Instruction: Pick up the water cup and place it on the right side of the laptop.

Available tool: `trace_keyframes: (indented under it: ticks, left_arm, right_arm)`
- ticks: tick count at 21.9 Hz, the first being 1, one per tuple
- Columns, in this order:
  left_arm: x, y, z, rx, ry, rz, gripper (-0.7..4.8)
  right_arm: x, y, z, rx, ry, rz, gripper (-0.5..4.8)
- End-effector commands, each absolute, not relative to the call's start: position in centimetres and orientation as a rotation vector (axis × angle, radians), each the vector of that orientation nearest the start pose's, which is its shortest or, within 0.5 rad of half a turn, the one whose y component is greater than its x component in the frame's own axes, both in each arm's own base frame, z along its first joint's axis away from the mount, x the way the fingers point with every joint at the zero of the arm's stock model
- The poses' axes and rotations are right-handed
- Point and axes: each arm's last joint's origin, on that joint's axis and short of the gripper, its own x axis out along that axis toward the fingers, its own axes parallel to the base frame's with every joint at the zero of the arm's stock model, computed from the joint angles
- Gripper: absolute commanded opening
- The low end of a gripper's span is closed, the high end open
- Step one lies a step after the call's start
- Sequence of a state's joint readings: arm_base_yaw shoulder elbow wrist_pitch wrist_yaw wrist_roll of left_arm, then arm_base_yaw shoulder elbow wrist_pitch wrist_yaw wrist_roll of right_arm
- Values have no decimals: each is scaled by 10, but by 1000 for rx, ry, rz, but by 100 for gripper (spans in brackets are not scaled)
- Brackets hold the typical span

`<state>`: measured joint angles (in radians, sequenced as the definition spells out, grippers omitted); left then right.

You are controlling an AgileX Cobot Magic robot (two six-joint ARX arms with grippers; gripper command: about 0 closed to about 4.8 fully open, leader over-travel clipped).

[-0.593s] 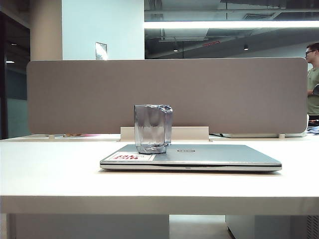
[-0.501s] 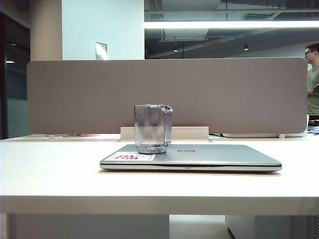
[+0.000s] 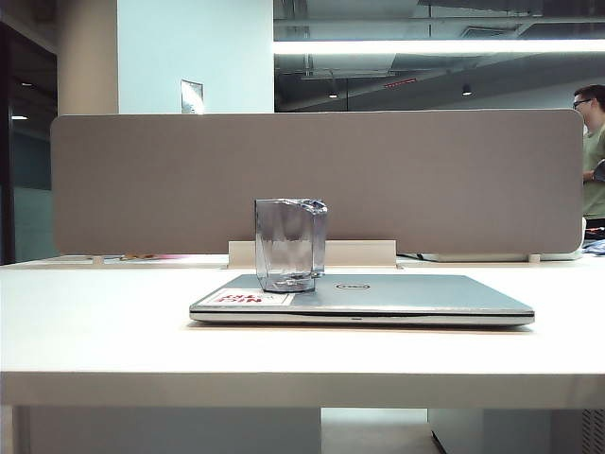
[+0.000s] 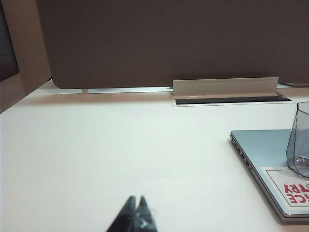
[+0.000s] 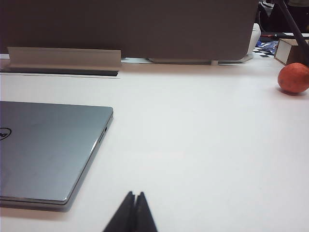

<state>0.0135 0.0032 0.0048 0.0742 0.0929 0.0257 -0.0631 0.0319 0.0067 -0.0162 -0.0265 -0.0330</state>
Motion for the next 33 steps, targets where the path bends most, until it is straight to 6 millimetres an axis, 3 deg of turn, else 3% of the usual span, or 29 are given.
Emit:
trace_keyframes:
  ticks: [1,9,17,26,33]
  left_arm:
    - [97,-1,174,31,-89,-73,-4]
    - [97,-1,174,31,-92,-85,-4]
    - [97,-1,174,31,-89,-85,-4]
    - [97,-1,174,31,-88,-85,-4]
    - [97,-1,174,31,-87,-85,-4]
  right_arm:
    - [99,-6,162,-23,28,-37,-5]
    - [99,-2,164,155,11,91,-5]
    - [99,2,170,160,-26,171,-5]
    - [95,11,218,154,-88,209,-5]
    - [117,17,240,156,8,233,-5]
